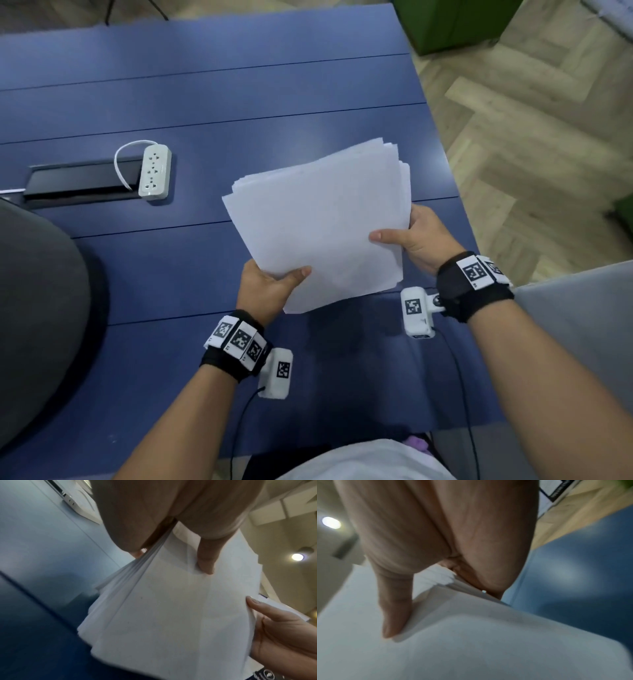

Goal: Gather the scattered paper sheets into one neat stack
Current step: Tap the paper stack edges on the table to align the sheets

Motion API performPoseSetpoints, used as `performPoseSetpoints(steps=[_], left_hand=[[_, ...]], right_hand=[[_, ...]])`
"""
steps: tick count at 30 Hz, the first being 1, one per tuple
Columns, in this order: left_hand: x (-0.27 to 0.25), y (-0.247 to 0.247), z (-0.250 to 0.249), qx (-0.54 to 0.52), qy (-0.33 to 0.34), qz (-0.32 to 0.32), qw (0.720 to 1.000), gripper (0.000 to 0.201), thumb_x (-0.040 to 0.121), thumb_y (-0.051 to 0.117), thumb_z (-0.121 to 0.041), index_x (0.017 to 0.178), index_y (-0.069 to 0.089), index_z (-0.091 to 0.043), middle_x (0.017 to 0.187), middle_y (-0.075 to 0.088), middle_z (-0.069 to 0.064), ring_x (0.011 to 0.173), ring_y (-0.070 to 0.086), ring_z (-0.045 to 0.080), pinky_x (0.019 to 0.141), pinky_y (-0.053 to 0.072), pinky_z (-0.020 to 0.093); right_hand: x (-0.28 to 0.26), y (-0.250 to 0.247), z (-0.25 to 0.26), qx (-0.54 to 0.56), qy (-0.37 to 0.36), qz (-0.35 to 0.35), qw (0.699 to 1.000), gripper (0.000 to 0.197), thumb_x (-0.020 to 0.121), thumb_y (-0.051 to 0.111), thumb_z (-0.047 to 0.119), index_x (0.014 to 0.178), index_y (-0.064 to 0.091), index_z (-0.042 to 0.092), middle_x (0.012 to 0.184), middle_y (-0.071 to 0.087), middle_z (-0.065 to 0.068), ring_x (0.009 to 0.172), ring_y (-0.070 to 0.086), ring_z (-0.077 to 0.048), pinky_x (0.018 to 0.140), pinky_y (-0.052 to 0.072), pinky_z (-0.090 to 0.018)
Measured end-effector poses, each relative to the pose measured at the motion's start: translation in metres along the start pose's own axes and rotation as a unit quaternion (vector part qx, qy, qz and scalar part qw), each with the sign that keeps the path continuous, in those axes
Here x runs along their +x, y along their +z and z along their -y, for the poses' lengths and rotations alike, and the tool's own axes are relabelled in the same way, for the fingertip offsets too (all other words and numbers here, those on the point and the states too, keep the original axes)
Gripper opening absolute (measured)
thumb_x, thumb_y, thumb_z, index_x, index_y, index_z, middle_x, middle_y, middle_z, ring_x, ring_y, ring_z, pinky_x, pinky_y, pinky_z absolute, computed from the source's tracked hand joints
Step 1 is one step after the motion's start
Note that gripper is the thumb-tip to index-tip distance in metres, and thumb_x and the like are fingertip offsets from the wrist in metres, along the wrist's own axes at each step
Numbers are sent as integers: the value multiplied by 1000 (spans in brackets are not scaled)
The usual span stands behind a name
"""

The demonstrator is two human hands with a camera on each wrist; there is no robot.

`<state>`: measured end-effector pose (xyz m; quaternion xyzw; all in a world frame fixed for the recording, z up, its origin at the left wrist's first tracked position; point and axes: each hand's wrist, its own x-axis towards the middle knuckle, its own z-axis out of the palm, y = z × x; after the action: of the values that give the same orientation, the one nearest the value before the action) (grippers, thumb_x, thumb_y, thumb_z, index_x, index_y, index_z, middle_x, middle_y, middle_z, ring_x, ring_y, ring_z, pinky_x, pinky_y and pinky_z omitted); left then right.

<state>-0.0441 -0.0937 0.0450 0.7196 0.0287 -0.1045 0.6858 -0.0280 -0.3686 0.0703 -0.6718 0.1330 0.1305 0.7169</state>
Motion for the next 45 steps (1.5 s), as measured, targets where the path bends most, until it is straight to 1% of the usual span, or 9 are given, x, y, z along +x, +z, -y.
performPoseSetpoints(steps=[10, 15, 19, 23, 27, 31, 36, 41, 45], left_hand=[[5, -15, -13, -63, -100, 153, 981, 68, 81, 79, -7, 140, 45, -10, 133, 64, 15, 122, 63, 35, 100, 50, 56], [3, -22, 4, -82, -195, 176, 961, 73, 80, 71, -2, 143, 40, -22, 134, 63, 12, 123, 61, 36, 103, 48, 58], [-13, -35, -6, -131, -192, 185, 955, 76, 81, 65, 8, 144, 37, -23, 135, 61, 16, 121, 61, 38, 94, 55, 48], [-13, -43, -11, -44, -116, 153, 980, 71, 80, 74, -7, 142, 41, -3, 132, 61, 22, 122, 60, 39, 99, 51, 55], [-2, -16, -6, 93, -56, 80, 991, 72, 81, 55, 10, 145, 40, -20, 127, 62, -3, 120, 59, 15, 98, 52, 37], [-6, -1, -8, 53, -20, -19, 998, 60, 80, 49, 21, 132, 51, -9, 109, 65, -9, 98, 63, -1, 81, 53, 17], [1, -10, -27, -12, 21, 25, 999, 33, 64, 53, 9, 89, 65, -8, 86, 68, 1, 85, 65, 19, 72, 55, 42], [-8, 11, -43, -42, 69, -44, 996, 22, 68, 49, 9, 88, 58, 9, 81, 58, 8, 74, 57, 14, 65, 50, 32], [-20, 31, -51, -50, 103, -146, 983, 40, 82, 57, 17, 90, 64, -21, 80, 68, -16, 76, 63, -5, 69, 50, 12]], right_hand=[[-21, 9, 5, 57, 81, 7, 995, 47, 91, 66, -4, 135, 56, 8, 125, 71, -10, 115, 68, -34, 91, 57, -45], [-23, 17, -29, 52, 132, -4, 990, 48, 91, 65, -5, 136, 55, 9, 128, 70, -12, 115, 68, -34, 105, 48, -57], [-45, 12, -15, 71, 64, 24, 995, 56, 89, 66, -3, 140, 50, 14, 134, 67, -8, 118, 67, -26, 97, 55, -43], [-55, 8, -10, 58, -15, 20, 998, 59, 86, 70, -2, 140, 49, 6, 135, 64, -15, 121, 64, -32, 99, 54, -47], [-42, 32, -20, -49, -34, -95, 994, 49, 91, 66, -7, 131, 57, 19, 122, 72, 3, 113, 69, -16, 103, 51, -52], [-49, 44, -13, -87, -91, -141, 982, 47, 92, 67, -2, 131, 55, 21, 120, 70, 7, 109, 69, -7, 98, 55, -35], [-51, 39, 2, -156, -160, -172, 959, 39, 91, 71, 5, 126, 57, 16, 97, 65, 20, 85, 63, 17, 75, 47, -3], [-53, 60, 4, -175, -229, -253, 923, 26, 94, 67, 7, 115, 57, 18, 73, 65, 23, 69, 60, 12, 64, 44, -4], [-62, 77, -8, -119, -246, -272, 923, 27, 95, 67, 11, 120, 57, 13, 86, 66, 35, 75, 64, 8, 69, 52, -15]])
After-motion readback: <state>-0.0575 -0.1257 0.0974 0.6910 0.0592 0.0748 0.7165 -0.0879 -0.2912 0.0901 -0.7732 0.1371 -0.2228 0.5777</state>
